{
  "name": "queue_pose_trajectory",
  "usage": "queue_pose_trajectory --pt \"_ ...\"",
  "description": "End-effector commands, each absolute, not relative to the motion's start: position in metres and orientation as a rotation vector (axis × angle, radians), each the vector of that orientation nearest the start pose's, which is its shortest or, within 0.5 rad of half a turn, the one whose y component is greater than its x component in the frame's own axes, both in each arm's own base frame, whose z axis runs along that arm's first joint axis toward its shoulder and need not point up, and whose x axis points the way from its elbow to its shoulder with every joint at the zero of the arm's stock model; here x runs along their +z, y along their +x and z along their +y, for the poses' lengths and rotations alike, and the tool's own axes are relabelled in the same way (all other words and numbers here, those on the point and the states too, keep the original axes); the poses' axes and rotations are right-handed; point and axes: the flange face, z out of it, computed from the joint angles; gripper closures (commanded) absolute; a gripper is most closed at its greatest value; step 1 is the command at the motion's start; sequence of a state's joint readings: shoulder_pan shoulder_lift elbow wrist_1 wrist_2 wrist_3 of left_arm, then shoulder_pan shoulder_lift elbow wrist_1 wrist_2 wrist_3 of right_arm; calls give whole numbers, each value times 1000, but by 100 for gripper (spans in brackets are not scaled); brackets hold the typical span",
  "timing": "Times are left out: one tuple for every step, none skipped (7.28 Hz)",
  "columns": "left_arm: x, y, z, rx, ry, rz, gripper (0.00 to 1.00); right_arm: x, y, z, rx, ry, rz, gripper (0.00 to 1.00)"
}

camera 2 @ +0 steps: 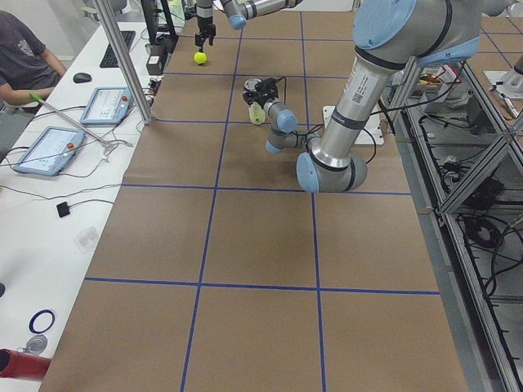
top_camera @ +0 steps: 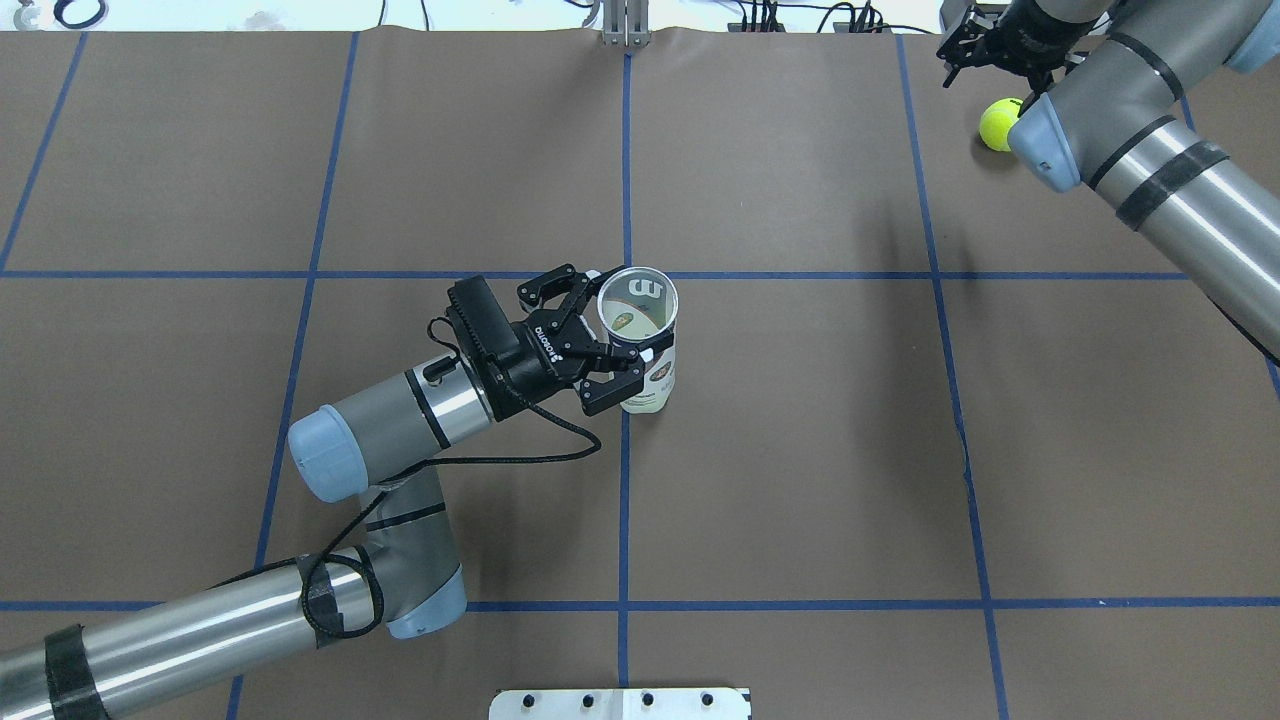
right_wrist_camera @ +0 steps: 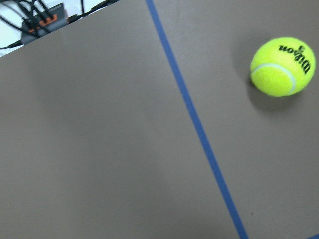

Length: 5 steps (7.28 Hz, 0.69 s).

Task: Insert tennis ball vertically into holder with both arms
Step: 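Move the right gripper to the other yellow ball and grasp it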

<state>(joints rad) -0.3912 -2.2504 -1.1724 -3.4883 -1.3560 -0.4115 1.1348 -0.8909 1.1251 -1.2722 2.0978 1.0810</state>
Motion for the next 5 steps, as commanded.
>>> queue_pose_trajectory --pt "246 555 -396 199 1616 1478 12 479 -242 -757 396 144 -614 1" --pt "245 556 -395 200 1615 1479 11 487 -244 -762 402 197 -607 1" --pt "245 554 -396 198 1617 1479 9 511 -248 -763 454 214 -629 1" --pt "245 554 -396 198 1617 1479 9 498 -266 -766 484 239 -644 1" --pt "245 554 -396 198 1617 1479 9 501 -284 -760 483 238 -634 1"
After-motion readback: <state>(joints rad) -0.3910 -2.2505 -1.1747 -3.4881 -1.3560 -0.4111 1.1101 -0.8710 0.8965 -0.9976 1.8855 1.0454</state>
